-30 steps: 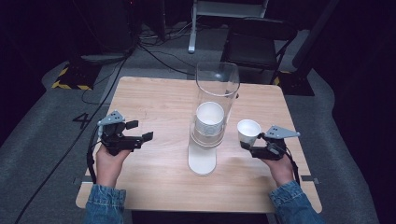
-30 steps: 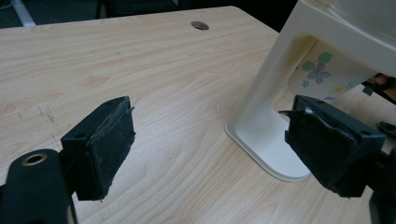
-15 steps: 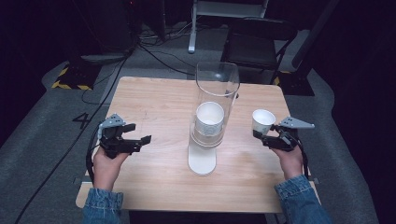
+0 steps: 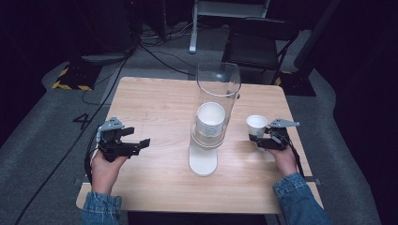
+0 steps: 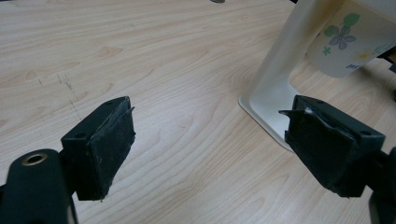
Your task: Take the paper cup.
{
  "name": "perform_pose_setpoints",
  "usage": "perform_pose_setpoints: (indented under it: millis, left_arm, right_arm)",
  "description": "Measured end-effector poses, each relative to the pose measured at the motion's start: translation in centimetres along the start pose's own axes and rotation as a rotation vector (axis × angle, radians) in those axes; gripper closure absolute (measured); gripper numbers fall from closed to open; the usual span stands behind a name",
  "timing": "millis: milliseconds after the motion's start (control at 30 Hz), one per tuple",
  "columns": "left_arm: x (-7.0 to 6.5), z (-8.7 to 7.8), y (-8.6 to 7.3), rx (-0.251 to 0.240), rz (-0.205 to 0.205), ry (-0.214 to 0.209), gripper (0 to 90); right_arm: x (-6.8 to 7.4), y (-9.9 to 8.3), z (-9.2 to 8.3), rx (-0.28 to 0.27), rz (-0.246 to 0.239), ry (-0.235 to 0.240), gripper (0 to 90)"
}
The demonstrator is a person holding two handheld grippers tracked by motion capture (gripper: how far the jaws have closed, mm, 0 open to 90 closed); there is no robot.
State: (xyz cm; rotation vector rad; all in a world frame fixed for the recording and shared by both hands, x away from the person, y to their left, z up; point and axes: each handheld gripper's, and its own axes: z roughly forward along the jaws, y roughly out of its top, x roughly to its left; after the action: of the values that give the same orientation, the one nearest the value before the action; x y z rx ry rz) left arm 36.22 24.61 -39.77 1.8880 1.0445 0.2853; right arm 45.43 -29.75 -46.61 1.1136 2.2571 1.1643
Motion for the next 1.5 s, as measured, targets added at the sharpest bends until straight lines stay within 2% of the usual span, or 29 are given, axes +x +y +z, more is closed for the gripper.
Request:
perform_pose_setpoints:
  millis: [33, 67, 100, 133, 300, 467, 567, 767, 833, 867, 900, 933, 967, 1000, 1200, 1267, 1300, 1333, 1400, 1500]
  left_arm:
    - [0.0, 0.0, 0.0, 0.000, 0.000, 0.000, 15.6]
    - [0.0, 0.0, 0.0, 0.002, 0.001, -0.001, 15.6]
    - [0.0, 0.0, 0.0, 0.002, 0.001, -0.001, 15.6]
    - [0.0, 0.0, 0.0, 0.004, 0.002, -0.001, 15.6]
    - [-0.1, 0.1, -0.1, 0.008, -0.004, -0.001, 15.6]
    - [0.0, 0.2, -0.1, 0.015, 0.000, -0.006, 15.6]
    - [0.0, 0.2, -0.1, 0.016, -0.003, -0.008, 15.6]
    - [0.0, 0.3, -0.1, 0.018, -0.004, -0.009, 15.6]
    - [0.0, 0.3, -0.1, 0.020, 0.000, -0.010, 15.5]
    - [0.0, 0.3, -0.1, 0.019, 0.000, -0.011, 15.6]
    - [0.0, 0.3, -0.1, 0.019, 0.000, -0.011, 15.6]
    - [0.0, 0.3, -0.1, 0.019, 0.000, -0.011, 15.5]
    - [0.0, 0.3, -0.1, 0.018, -0.001, -0.011, 15.5]
    - [0.1, 0.3, -0.1, 0.017, -0.005, -0.011, 15.5]
    - [0.1, 0.3, 0.0, 0.012, -0.008, -0.013, 15.5]
    - [0.1, 0.3, 0.0, 0.013, -0.004, -0.008, 15.5]
    - [0.1, 0.3, 0.0, 0.013, -0.004, -0.008, 15.4]
    - [0.1, 0.3, -0.1, 0.017, 0.001, 0.005, 15.4]
    - [0.1, 0.2, -0.1, 0.017, 0.003, 0.005, 15.4]
    - [0.0, 0.0, -0.2, 0.017, 0.005, 0.004, 15.4]
  right_arm:
    - [0.0, 0.0, 0.0, 0.000, 0.000, 0.000, 33.1]
    - [-0.1, -0.3, 0.6, 0.001, 0.041, 0.036, 33.1]
    - [-0.1, -0.3, 0.6, 0.001, 0.041, 0.036, 33.1]
    - [-0.3, -0.6, 1.1, 0.023, 0.057, 0.044, 33.0]
    - [-0.2, -0.9, 1.9, 0.065, 0.038, 0.033, 32.8]
    - [-0.1, -1.0, 2.2, 0.053, 0.023, 0.041, 32.3]
    - [-0.1, -1.2, 2.5, 0.035, 0.045, 0.062, 32.0]
    - [-0.1, -1.3, 2.7, 0.041, 0.033, 0.056, 31.3]
    - [-0.1, -1.3, 2.7, 0.044, 0.030, 0.052, 27.4]
    - [-0.1, -1.1, 2.6, 0.038, 0.046, 0.047, 19.0]
    - [-0.1, -1.1, 2.6, 0.038, 0.046, 0.047, 19.0]
    - [-0.2, -1.0, 2.6, 0.032, 0.056, 0.074, 13.2]
    - [-0.2, -1.0, 2.6, 0.032, 0.056, 0.074, 13.2]
    - [-0.3, -1.0, 2.4, 0.020, 0.076, 0.083, 9.3]
    - [-0.6, -0.8, 1.7, 0.022, 0.090, 0.074, 2.6]
    - [-0.8, -0.5, 0.5, -0.015, 0.088, 0.079, 2.6]
    - [-0.8, -0.5, 0.5, -0.015, 0.088, 0.079, 2.6]
    - [-0.9, 0.0, -0.6, -0.032, 0.087, 0.070, 2.2]
    - [-0.9, 0.2, -1.0, -0.043, 0.086, 0.069, 2.2]
    - [-0.7, 0.9, -2.8, -0.092, 0.078, 0.068, 2.2]
